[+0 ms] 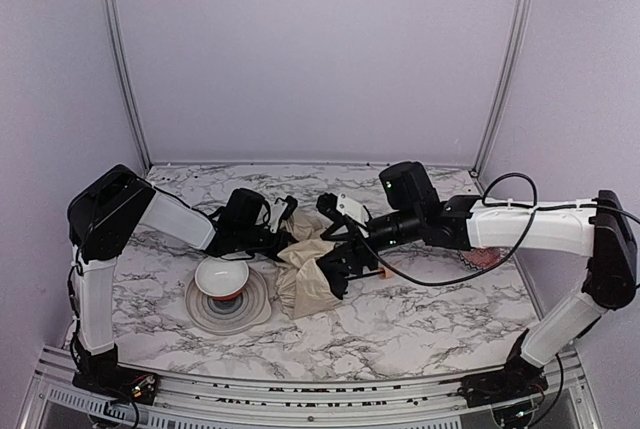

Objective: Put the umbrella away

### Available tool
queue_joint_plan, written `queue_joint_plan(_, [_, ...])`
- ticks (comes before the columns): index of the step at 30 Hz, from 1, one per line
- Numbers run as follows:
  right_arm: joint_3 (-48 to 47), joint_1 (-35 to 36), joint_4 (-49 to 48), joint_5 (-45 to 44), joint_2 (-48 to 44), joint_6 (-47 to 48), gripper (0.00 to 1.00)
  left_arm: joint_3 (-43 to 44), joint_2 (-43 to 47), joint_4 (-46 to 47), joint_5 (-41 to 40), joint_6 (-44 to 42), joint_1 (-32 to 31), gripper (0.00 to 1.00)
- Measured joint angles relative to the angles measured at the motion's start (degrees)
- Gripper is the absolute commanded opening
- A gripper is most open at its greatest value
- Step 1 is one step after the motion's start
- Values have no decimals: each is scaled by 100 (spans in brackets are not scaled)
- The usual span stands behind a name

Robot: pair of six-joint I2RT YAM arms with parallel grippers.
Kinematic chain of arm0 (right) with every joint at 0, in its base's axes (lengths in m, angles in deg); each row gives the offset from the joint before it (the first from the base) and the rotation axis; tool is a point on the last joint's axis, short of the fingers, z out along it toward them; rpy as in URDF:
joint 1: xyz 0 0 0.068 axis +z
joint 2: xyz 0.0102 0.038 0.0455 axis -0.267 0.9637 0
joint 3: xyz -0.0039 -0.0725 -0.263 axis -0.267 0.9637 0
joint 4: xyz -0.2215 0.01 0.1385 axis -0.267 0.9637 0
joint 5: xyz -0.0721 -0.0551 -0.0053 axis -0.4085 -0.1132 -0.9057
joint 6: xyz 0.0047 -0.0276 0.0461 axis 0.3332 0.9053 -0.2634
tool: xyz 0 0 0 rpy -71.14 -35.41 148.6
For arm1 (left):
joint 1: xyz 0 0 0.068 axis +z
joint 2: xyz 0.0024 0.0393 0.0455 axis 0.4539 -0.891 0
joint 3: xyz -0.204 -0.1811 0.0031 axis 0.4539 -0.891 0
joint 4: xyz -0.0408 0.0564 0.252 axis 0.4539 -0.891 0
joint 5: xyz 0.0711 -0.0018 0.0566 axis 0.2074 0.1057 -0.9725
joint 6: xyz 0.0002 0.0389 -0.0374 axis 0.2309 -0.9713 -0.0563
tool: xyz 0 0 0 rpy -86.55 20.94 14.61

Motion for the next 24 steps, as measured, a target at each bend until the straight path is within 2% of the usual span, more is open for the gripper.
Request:
queue_joint_plan(4, [-114,2,227,55,179,151,4,11,0,-31,-2,-83,-2,0])
queue_joint_plan(5, [-129,2,256,74,190,166,0,26,0,-50,-2,-96,-2,0])
queue_joint_plan(11, [-251,2,216,-61,190,46,0,70,0,-153,-37,-249,-50,0])
queue_joint_plan(13, [-474,0,0,-385,181,-162,0,74,0,-212,-87,-525,-365,0])
queue_joint_plan(18, [-529,-227,-310,-667,225,-514,0,31,0,-225,-44,-756,-595,0])
queue_joint_plan(24, [-363,-745,-1021,-721,968,-1178,0,0,0,-229,24,-872,-619,0])
